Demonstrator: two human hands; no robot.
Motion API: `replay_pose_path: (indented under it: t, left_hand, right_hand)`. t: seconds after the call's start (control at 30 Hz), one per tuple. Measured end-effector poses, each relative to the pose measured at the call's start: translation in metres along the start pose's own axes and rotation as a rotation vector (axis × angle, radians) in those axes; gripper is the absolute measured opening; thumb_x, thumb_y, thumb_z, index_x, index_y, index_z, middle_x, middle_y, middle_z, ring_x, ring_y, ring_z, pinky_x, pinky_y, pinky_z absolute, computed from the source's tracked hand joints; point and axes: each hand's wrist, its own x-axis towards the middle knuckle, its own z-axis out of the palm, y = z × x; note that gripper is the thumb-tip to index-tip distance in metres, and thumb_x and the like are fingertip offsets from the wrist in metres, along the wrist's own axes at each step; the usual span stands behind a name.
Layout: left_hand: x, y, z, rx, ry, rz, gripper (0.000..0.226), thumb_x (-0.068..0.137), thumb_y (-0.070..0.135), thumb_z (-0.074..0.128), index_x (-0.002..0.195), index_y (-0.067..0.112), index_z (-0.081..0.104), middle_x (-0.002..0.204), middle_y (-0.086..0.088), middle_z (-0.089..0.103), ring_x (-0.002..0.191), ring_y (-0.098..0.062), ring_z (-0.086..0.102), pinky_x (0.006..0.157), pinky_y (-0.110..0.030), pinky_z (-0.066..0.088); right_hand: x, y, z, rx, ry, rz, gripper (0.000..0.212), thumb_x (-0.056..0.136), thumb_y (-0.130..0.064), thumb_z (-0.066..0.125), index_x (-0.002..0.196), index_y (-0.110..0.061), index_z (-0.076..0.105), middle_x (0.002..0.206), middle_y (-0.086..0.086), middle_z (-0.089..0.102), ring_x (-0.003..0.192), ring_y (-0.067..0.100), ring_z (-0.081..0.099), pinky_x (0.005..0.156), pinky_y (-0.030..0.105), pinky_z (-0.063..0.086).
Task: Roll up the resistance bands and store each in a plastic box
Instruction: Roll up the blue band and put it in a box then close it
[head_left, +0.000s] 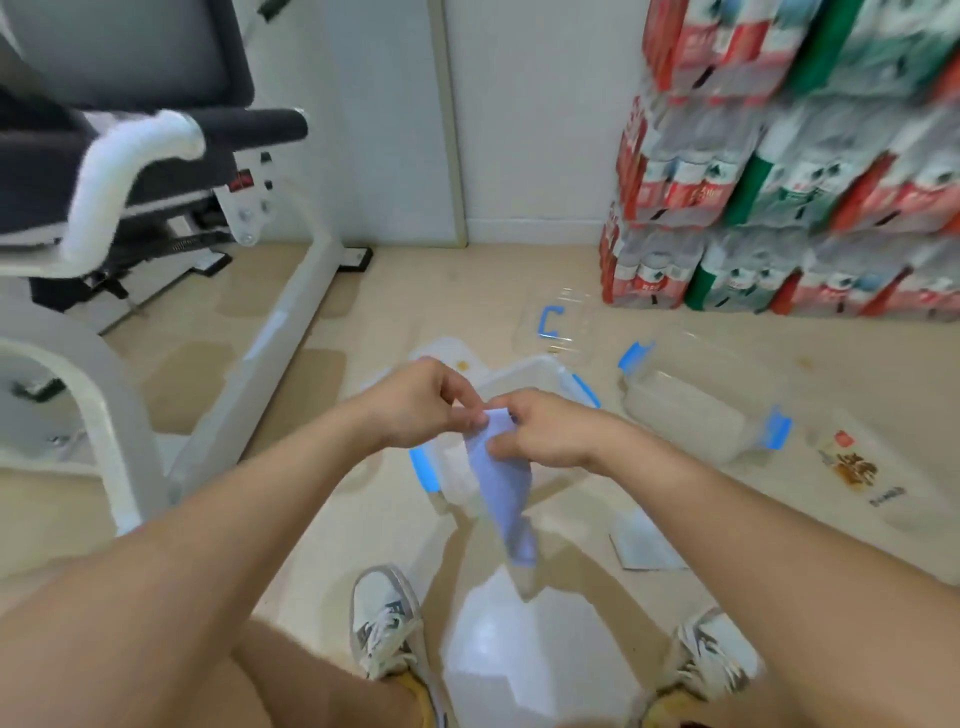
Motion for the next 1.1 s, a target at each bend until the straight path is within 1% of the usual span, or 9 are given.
replay_pose_path:
  t: [0.07, 0.17, 0.4, 0.53, 0.67, 0.73, 0.83, 0.93, 1.1]
  left_hand:
    - [-0.011, 0.021, -0.022, 0.001, 0.078, 0.075, 0.006, 0.084, 0.019, 0.070, 0.082, 0.018, 0.075, 0.066, 0.005, 0.065, 0.059, -0.003, 0.054, 0.060, -0.018, 0.044]
    - [-0.023, 0.046, -0.046, -0.111, 0.182, 0.187, 0.009, 0.085, 0.014, 0.068, 0.079, 0.016, 0.073, 0.068, -0.002, 0.069, 0.060, -0.007, 0.060, 0.059, -0.022, 0.050]
    - [-0.027, 0.077, -0.057, -0.325, 0.418, 0.289, 0.008, 0.084, 0.013, 0.068, 0.081, 0.018, 0.074, 0.064, 0.006, 0.070, 0.053, -0.001, 0.059, 0.052, -0.015, 0.046]
    - [-0.026, 0.087, -0.055, -0.471, 0.536, 0.317, 0.007, 0.085, 0.009, 0.067, 0.079, 0.011, 0.072, 0.057, 0.007, 0.067, 0.048, -0.004, 0.057, 0.049, -0.017, 0.046]
    - [-0.027, 0.092, -0.064, -0.930, 0.178, 0.405, 0.029, 0.077, 0.001, 0.070, 0.104, 0.011, 0.067, 0.075, -0.008, 0.067, 0.062, -0.016, 0.063, 0.057, -0.023, 0.052]
    - [-0.029, 0.090, -0.072, -0.885, 0.033, 0.504, 0.044, 0.072, -0.001, 0.066, 0.112, 0.016, 0.067, 0.087, -0.009, 0.060, 0.072, -0.018, 0.058, 0.062, -0.023, 0.050]
    - [-0.029, 0.095, -0.074, -0.540, 0.242, 0.570, 0.022, 0.076, 0.017, 0.071, 0.096, 0.023, 0.074, 0.081, -0.003, 0.053, 0.073, -0.014, 0.048, 0.064, -0.014, 0.042]
    - [-0.029, 0.103, -0.070, -0.536, 0.300, 0.556, 0.012, 0.078, 0.026, 0.072, 0.081, 0.015, 0.073, 0.093, -0.001, 0.069, 0.091, -0.011, 0.064, 0.079, -0.017, 0.049]
    - [-0.021, 0.113, -0.064, -0.558, 0.511, 0.474, 0.007, 0.082, 0.013, 0.071, 0.075, 0.016, 0.072, 0.064, 0.004, 0.071, 0.057, -0.005, 0.061, 0.058, -0.018, 0.050]
  right_hand:
    - [-0.016, -0.026, -0.025, -0.015, 0.179, -0.069, 0.022, 0.084, -0.010, 0.054, 0.100, -0.018, 0.067, 0.069, -0.002, 0.051, 0.065, 0.016, 0.047, 0.060, 0.027, 0.038]
    - [-0.039, -0.054, -0.057, 0.161, 0.365, -0.168, 0.009, 0.085, -0.007, 0.060, 0.086, -0.015, 0.062, 0.071, 0.001, 0.057, 0.067, 0.015, 0.050, 0.059, 0.027, 0.045]
    - [-0.050, -0.072, -0.074, 0.521, 0.413, -0.277, 0.007, 0.091, -0.008, 0.059, 0.085, -0.012, 0.061, 0.087, 0.016, 0.059, 0.081, 0.017, 0.056, 0.066, 0.033, 0.059]
    - [-0.043, -0.076, -0.074, 0.571, 0.411, -0.309, 0.017, 0.092, -0.010, 0.058, 0.108, -0.011, 0.062, 0.090, 0.010, 0.071, 0.080, 0.013, 0.065, 0.071, 0.031, 0.057]
    - [-0.043, -0.080, -0.079, 0.788, 0.268, -0.376, 0.018, 0.093, -0.003, 0.051, 0.104, -0.006, 0.065, 0.074, 0.002, 0.068, 0.065, 0.011, 0.062, 0.063, 0.023, 0.049]
    - [-0.048, -0.082, -0.086, 0.940, 0.132, -0.369, 0.022, 0.092, -0.003, 0.047, 0.099, -0.006, 0.068, 0.066, -0.001, 0.063, 0.056, 0.009, 0.055, 0.055, 0.019, 0.045]
    - [-0.054, -0.082, -0.094, 0.990, 0.011, -0.395, 0.017, 0.086, -0.011, 0.054, 0.082, -0.011, 0.070, 0.062, -0.001, 0.049, 0.055, 0.011, 0.041, 0.054, 0.020, 0.034]
    - [-0.058, -0.083, -0.094, 0.913, 0.028, -0.386, 0.016, 0.087, -0.023, 0.058, 0.087, -0.013, 0.071, 0.075, 0.006, 0.058, 0.069, 0.016, 0.054, 0.064, 0.024, 0.041]
    - [-0.068, -0.082, -0.101, 0.681, 0.216, -0.363, 0.048, 0.091, -0.049, 0.042, 0.120, -0.019, 0.065, 0.115, 0.004, 0.070, 0.106, 0.016, 0.065, 0.085, 0.033, 0.051]
